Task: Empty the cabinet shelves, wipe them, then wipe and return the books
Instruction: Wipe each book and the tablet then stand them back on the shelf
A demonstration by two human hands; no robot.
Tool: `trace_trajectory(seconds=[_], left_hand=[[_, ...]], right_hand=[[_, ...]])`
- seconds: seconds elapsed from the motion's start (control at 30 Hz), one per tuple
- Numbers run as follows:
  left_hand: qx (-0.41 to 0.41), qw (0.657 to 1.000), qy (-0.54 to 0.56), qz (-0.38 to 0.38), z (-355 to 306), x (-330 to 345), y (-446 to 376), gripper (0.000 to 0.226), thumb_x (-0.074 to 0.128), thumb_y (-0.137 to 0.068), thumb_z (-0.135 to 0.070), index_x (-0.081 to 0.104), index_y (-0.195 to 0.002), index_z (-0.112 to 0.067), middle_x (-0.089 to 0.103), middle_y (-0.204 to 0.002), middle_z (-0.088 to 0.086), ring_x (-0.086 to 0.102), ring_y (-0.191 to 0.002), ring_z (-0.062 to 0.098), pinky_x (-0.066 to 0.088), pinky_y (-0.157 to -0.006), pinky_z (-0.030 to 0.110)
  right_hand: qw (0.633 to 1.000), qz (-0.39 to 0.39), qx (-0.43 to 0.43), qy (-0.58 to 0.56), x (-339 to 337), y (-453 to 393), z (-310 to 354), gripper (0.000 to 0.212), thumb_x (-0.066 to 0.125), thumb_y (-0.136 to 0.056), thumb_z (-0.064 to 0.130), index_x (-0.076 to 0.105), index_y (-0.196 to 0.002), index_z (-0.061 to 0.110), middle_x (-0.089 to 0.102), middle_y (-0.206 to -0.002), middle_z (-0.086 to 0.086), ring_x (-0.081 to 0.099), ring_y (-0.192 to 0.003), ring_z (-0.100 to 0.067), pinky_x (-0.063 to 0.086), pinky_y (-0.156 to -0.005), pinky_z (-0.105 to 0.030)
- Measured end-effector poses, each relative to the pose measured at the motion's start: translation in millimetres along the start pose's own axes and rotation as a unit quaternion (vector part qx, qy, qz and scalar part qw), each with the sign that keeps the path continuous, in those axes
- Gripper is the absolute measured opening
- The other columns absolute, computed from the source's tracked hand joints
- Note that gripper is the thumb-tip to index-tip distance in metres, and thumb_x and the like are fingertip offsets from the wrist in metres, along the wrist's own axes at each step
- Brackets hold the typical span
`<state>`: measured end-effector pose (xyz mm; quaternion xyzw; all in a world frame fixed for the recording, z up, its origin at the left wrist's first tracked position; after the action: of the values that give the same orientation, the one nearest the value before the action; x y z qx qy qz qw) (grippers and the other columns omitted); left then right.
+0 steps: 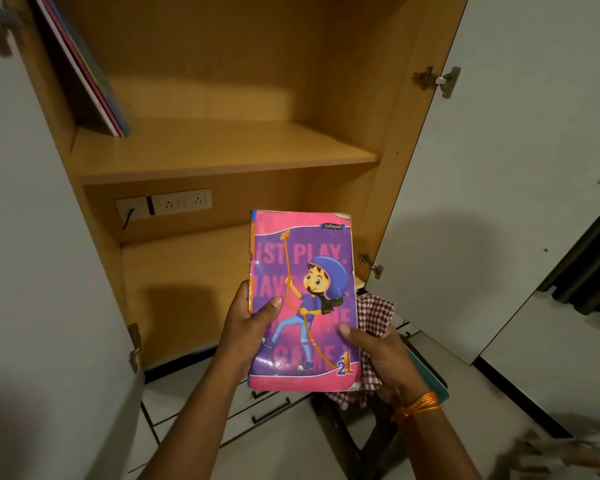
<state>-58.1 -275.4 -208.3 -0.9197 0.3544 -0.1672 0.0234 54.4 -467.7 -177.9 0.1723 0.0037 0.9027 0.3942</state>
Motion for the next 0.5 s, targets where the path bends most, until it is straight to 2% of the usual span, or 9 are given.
trace_trajectory(seconds=[0.07,0.13,0.17,0.23,0.3,0.37,0.4,0.47,0.5], left_hand=[[0.000,0.999,-0.038,-0.017,4.2,-1.9,-4.1,0.037,0.077,-0.088,-0.020,0.061,-0.121,-0.021,0.076,-0.111,-0.001,0.073,-0.099,0.019,0.060,-0.077,0.033],[-0.007,0.993,-0.108,-0.042,8.2,-2.7,-7.9,0.053,0.080,-0.080,-0.038,0.058,-0.126,-0.024,0.074,-0.115,-0.003,0.072,-0.103,0.020,0.059,-0.090,0.047],[-0.013,0.986,-0.158,-0.052,9.0,-2.6,-7.8,0.063,0.081,-0.079,-0.041,0.054,-0.134,-0.028,0.071,-0.118,-0.005,0.070,-0.105,0.020,0.056,-0.094,0.048],[0.006,0.958,-0.284,-0.046,6.7,2.5,-3.0,0.070,0.077,-0.087,-0.036,0.042,-0.148,-0.034,0.059,-0.124,-0.009,0.066,-0.107,0.020,0.055,-0.094,0.043],[0.060,0.939,-0.338,-0.008,0.4,17.0,5.4,0.061,0.068,-0.094,-0.037,0.042,-0.149,-0.040,0.047,-0.129,-0.014,0.060,-0.113,0.015,0.055,-0.093,0.035],[0.073,0.946,-0.314,0.048,-8.6,37.3,13.0,0.050,0.057,-0.098,-0.046,0.042,-0.146,-0.049,0.047,-0.137,-0.017,0.056,-0.123,0.011,0.053,-0.097,0.030],[0.042,0.957,-0.277,0.079,-12.6,48.4,16.2,0.047,0.052,-0.099,-0.052,0.040,-0.144,-0.057,0.048,-0.142,-0.019,0.053,-0.129,0.009,0.052,-0.101,0.032],[-0.058,0.978,-0.158,0.119,-17.3,66.7,22.3,0.042,0.047,-0.098,-0.060,0.034,-0.136,-0.072,0.048,-0.143,-0.023,0.051,-0.131,0.008,0.057,-0.096,0.038],[-0.099,0.982,-0.099,0.127,-18.0,71.5,24.9,0.040,0.047,-0.097,-0.062,0.034,-0.133,-0.073,0.050,-0.141,-0.024,0.054,-0.127,0.007,0.060,-0.087,0.036]], right_hand=[[0.999,-0.035,-0.029,0.022,2.9,1.4,4.6,0.045,0.080,-0.073,0.008,0.066,-0.115,0.003,0.074,-0.108,-0.021,0.074,-0.090,-0.037,0.062,-0.067,-0.040],[0.996,-0.055,-0.061,0.039,5.0,3.0,9.4,0.033,0.074,-0.080,0.000,0.067,-0.112,0.005,0.075,-0.105,-0.017,0.075,-0.089,-0.034,0.063,-0.068,-0.042],[0.993,-0.059,-0.082,0.059,6.5,3.9,11.7,0.029,0.072,-0.084,-0.001,0.068,-0.111,0.008,0.076,-0.104,-0.014,0.075,-0.091,-0.032,0.063,-0.072,-0.045],[0.984,-0.069,-0.124,0.108,11.3,4.8,13.8,0.027,0.071,-0.088,0.003,0.069,-0.110,0.019,0.077,-0.104,-0.005,0.075,-0.093,-0.028,0.063,-0.078,-0.047],[0.961,-0.099,-0.174,0.189,16.8,5.0,14.0,0.035,0.072,-0.090,0.009,0.069,-0.108,0.038,0.077,-0.103,0.011,0.075,-0.092,-0.018,0.063,-0.078,-0.044],[0.914,-0.128,-0.237,0.304,26.0,6.5,15.1,0.043,0.072,-0.090,0.016,0.063,-0.102,0.056,0.070,-0.097,0.034,0.071,-0.089,0.001,0.062,-0.077,-0.032],[0.886,-0.139,-0.271,0.349,31.4,8.6,15.1,0.041,0.071,-0.090,0.020,0.059,-0.104,0.058,0.067,-0.092,0.039,0.067,-0.086,0.009,0.059,-0.076,-0.022],[0.845,-0.157,-0.321,0.398,41.3,13.1,12.9,0.035,0.069,-0.091,0.027,0.062,-0.118,0.048,0.068,-0.086,0.032,0.064,-0.079,0.014,0.053,-0.073,-0.009],[0.829,-0.169,-0.331,0.418,45.5,14.5,11.5,0.036,0.070,-0.091,0.024,0.065,-0.124,0.038,0.071,-0.088,0.023,0.064,-0.076,0.011,0.054,-0.073,-0.011]])
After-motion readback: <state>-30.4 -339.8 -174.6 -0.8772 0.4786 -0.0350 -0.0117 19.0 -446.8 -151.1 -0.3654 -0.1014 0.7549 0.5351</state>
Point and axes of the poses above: each hand's wrist, its own y-axis away from the middle knuckle, its own x-axis out of the palm, z = x × y, the point moved 3 cm from there along -y, towards the middle knuckle
